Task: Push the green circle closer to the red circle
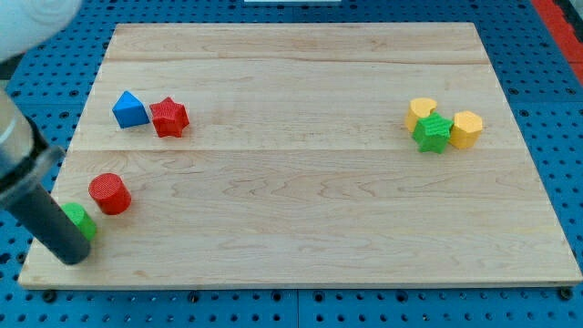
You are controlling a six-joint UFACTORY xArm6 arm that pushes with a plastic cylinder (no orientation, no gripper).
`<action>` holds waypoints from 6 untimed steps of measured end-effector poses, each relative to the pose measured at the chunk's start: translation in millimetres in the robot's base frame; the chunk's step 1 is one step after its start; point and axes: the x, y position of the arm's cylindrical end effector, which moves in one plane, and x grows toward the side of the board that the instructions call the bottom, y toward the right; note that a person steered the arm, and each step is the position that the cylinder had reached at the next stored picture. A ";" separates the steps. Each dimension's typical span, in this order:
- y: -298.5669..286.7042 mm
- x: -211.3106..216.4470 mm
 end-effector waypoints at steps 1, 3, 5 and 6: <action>18.5 -19.5; 40.9 -62.0; 35.3 12.9; -25.7 -24.8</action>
